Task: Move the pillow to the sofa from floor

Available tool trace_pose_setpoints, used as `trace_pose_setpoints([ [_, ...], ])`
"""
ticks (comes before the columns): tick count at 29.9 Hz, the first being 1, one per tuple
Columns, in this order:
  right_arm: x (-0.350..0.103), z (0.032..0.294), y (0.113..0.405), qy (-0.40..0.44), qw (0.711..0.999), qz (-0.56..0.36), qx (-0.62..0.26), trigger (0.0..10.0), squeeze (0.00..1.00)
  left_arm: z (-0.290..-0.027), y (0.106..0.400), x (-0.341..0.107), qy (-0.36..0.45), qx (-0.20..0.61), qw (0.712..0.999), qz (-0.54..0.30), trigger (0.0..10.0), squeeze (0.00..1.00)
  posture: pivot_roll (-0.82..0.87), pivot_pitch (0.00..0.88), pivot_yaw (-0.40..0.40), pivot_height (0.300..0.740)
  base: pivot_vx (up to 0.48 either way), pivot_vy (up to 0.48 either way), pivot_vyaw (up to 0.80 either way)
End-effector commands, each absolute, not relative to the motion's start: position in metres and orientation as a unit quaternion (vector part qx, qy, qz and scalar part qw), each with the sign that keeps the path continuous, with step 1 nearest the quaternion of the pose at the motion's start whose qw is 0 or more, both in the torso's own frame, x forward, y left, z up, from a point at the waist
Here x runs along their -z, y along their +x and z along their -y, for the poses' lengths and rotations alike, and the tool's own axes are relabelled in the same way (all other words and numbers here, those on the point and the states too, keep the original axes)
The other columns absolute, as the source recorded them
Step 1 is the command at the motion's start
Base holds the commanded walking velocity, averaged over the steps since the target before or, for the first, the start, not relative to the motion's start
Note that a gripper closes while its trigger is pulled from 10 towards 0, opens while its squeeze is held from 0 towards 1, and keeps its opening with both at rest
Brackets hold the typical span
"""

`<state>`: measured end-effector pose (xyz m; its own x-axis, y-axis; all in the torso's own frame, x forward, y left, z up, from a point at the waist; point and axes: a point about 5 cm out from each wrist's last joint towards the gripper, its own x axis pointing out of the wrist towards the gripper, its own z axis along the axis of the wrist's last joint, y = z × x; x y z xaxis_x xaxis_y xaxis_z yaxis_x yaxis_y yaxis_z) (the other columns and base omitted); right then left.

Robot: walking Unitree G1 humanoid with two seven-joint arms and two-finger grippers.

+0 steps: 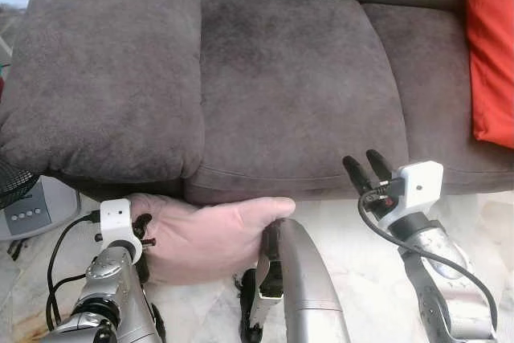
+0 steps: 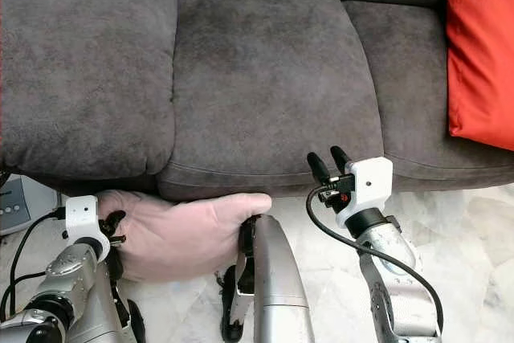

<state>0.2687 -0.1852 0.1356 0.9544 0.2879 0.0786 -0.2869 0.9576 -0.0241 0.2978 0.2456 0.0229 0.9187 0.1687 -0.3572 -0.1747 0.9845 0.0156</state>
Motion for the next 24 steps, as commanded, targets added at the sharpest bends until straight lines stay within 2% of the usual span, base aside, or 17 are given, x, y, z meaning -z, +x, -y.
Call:
trace_pose_setpoints([
  [1, -0.13, 0.188, 0.267, -0.007, 0.99, 0.031, -0.138, 10.0, 0.0, -0.241, 0.293, -0.015, -0.009, -0.082, 0.977, -0.195, 0.0, 0.0, -0.01, 0.322, -0.239, 0.519, 0.0, 0.0, 0.0],
  [12, -0.125, 0.183, 0.266, 0.003, 0.99, 0.03, -0.135, 10.0, 0.0, -0.235, 0.298, -0.02, 0.0, -0.059, 0.982, -0.181, 0.0, 0.0, 0.01, 0.321, -0.212, 0.519, 0.0, 0.0, 0.0],
  [22, -0.121, 0.179, 0.268, 0.008, 0.991, 0.03, -0.13, 10.0, 0.0, -0.236, 0.304, -0.028, 0.012, -0.078, 0.983, -0.165, 0.0, 0.0, 0.03, 0.309, -0.193, 0.519, 0.0, 0.0, 0.0],
  [23, -0.121, 0.178, 0.269, 0.01, 0.991, 0.03, -0.13, 10.0, 0.0, -0.237, 0.305, -0.03, 0.025, -0.078, 0.984, -0.158, 10.0, 0.0, 0.04, 0.306, -0.188, 0.519, 0.0, 0.0, 0.0],
  [24, -0.12, 0.177, 0.269, 0.011, 0.991, 0.03, -0.13, 10.0, 0.0, -0.237, 0.305, -0.031, 0.028, -0.077, 0.984, -0.156, 10.0, 0.0, 0.04, 0.306, -0.188, 0.519, 0.0, 0.0, 0.0],
])
